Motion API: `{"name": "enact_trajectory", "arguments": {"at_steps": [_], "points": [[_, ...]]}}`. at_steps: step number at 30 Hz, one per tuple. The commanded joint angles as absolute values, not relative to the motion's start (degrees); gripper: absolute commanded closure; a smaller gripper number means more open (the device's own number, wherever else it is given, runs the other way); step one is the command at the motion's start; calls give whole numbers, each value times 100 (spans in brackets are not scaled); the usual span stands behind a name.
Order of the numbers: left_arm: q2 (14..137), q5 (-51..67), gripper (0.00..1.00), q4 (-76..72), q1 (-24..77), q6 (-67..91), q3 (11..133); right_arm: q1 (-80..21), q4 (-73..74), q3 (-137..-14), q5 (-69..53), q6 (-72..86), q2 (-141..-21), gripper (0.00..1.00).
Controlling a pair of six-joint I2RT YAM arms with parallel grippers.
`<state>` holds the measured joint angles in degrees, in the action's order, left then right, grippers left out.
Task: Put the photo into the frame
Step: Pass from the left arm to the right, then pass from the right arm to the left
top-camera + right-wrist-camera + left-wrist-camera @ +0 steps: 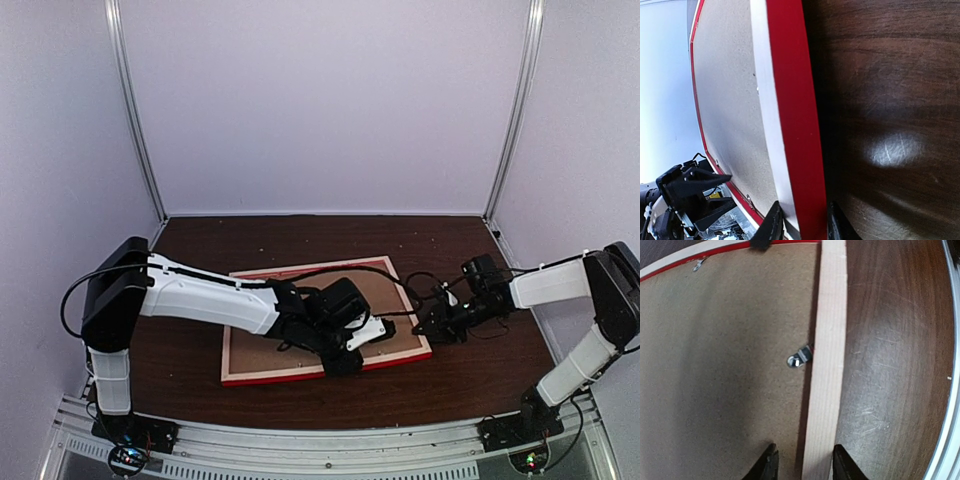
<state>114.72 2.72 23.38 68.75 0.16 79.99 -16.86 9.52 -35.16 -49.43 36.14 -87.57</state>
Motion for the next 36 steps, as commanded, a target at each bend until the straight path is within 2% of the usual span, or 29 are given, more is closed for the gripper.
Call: {"name": "enact_trajectory", "arguments": {"at_steps": [1,5,8,12,19,24,33,36], "points": [[11188,-231,54,2167,6881,187,7971,-1652,1161,-3737,-5091,3748,-8429,90],[11088,-720,30,2281,6986,65,8000,-1652,1401,-3832,-5080,3769,-8317,94],[11078,-1253,24,2404,7157,-270,8062,-1652,1573,-3928,-5096,3845,-8240,96],[11069,-1883,19,2431,7363,-552,8086,-1652,1885,-4123,-5147,3887,-8121,99],[11078,-2803,19,2437,7562,-986,8089,-1652,2315,-4468,-5317,4013,-7961,100],[10953,-3504,22,2174,7611,-1273,7876,-1652,2572,-4588,-5314,3947,-7987,100],[10744,-3651,30,2172,7629,-1510,7774,-1652,2593,-4583,-5263,3908,-8085,100],[10740,-3623,38,2203,7630,-1520,7773,-1652,2597,-4603,-5252,3905,-8108,99]]}}
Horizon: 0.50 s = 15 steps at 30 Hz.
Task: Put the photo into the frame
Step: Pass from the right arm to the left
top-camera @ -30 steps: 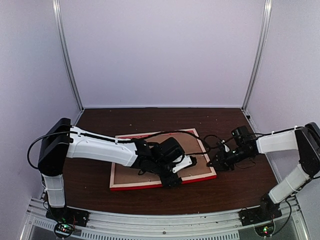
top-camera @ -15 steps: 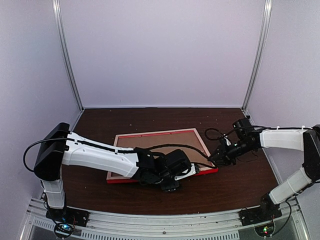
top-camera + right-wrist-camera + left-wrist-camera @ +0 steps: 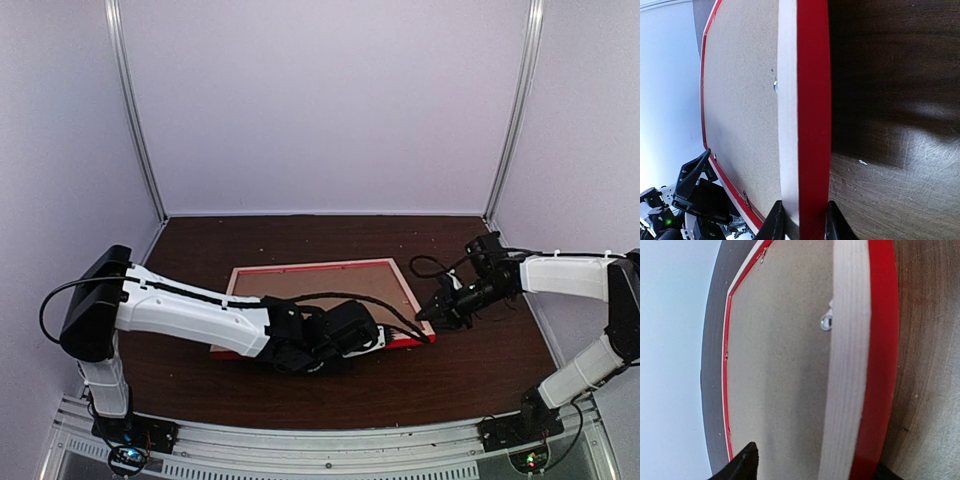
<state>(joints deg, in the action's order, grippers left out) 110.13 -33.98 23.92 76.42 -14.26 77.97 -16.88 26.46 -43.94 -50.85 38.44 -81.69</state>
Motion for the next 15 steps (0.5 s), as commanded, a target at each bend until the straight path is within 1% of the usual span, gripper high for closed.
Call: {"name": "enact_trajectory", "arguments": {"at_steps": [1,2,6,11,15], "points": [[10735,-3604,42,2235,7635,-1511,7782,-1651,2606,-4605,-5251,3898,-8112,97],[10736,-3591,47,2258,7634,-1498,7793,-1652,2614,-4612,-5254,3893,-8119,96],[10698,-3582,54,2317,7638,-1513,7828,-1653,2668,-4632,-5247,3864,-8128,89],[10658,-3576,63,2386,7638,-1524,7865,-1652,2731,-4677,-5251,3850,-8102,76],[10620,-3594,69,2484,7638,-1533,7933,-1646,2953,-4851,-5218,3752,-8031,61]]}}
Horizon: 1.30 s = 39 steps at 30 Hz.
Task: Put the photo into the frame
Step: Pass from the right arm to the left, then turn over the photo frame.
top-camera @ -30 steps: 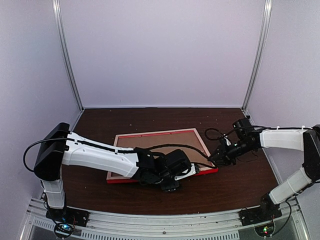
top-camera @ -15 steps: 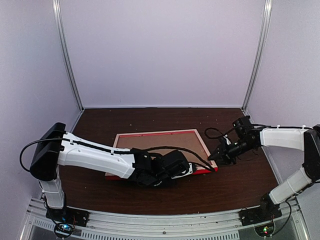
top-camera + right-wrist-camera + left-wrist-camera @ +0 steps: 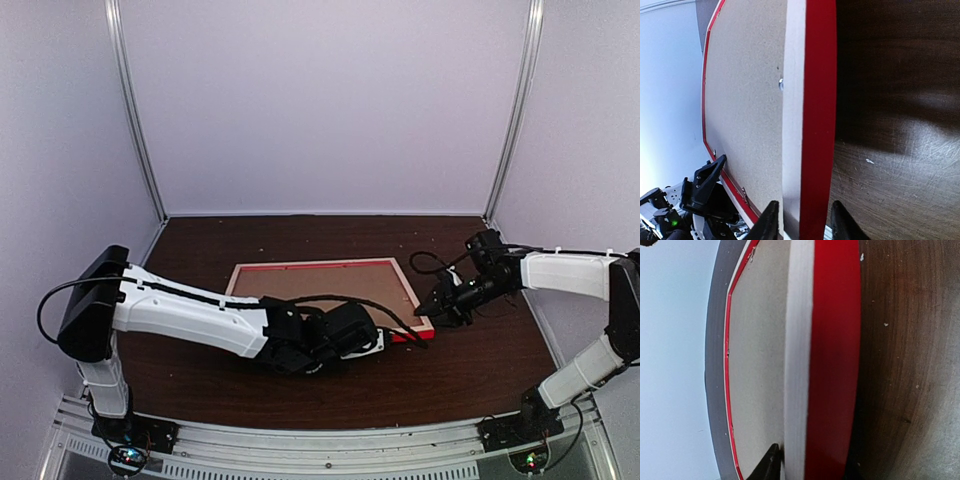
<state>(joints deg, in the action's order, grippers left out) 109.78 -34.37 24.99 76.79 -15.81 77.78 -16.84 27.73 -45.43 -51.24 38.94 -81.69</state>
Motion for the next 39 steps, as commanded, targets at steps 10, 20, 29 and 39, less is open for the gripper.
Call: {"name": "enact_trajectory", "arguments": {"at_steps": [10,20,29,39], "points": [[10315,-3782,76,2744,7635,-1698,8207,-1493,3998,-5728,-5075,3228,-7892,31],[9795,-4012,97,3215,7638,-2205,8933,-898,5126,-6764,-4883,2595,-7704,25],[9553,-3922,100,3975,7563,-2328,10090,-207,5840,-7604,-4795,2184,-7570,25],[10051,-1571,100,6249,6565,-916,12559,-124,5753,-7481,-4796,2067,-7501,25]]}}
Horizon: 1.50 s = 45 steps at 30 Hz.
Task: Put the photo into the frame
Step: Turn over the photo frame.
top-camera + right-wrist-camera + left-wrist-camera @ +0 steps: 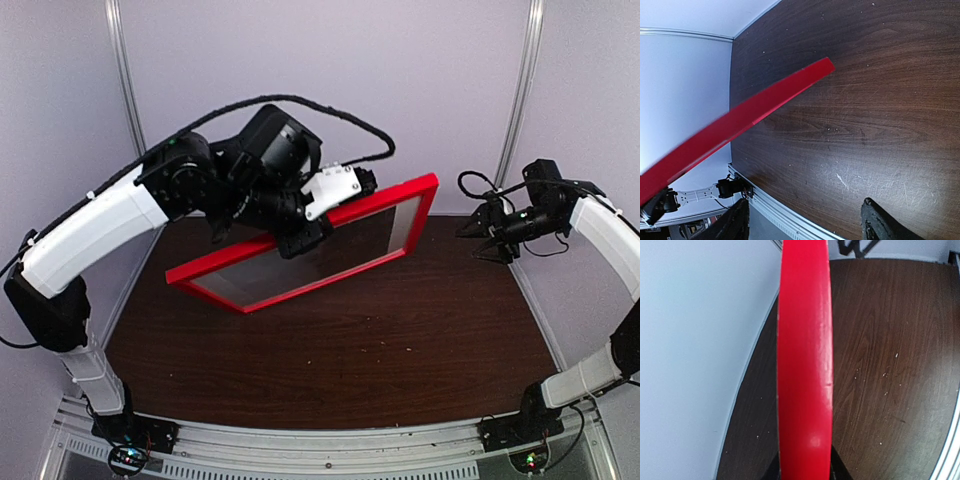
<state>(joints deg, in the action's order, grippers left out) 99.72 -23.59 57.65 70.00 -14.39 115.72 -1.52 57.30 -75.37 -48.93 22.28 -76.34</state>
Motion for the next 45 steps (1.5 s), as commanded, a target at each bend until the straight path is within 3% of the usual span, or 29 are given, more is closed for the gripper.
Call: {"name": "enact_trajectory", "arguments": {"at_steps": [1,15,25,45], "points": [[10115,-1340,100,6409,6445,-791,12729,-123,5745,-7484,-4782,2017,-7470,25],[10326,1434,100,7380,5091,-174,13367,-186,5439,-7322,-4973,1651,-7145,22],[10890,2941,100,7870,4699,-507,13608,-879,4528,-7210,-5168,1600,-6911,14],[11651,4354,100,7889,4562,-955,13860,-2221,4350,-8113,-5138,-202,-7784,9]]}}
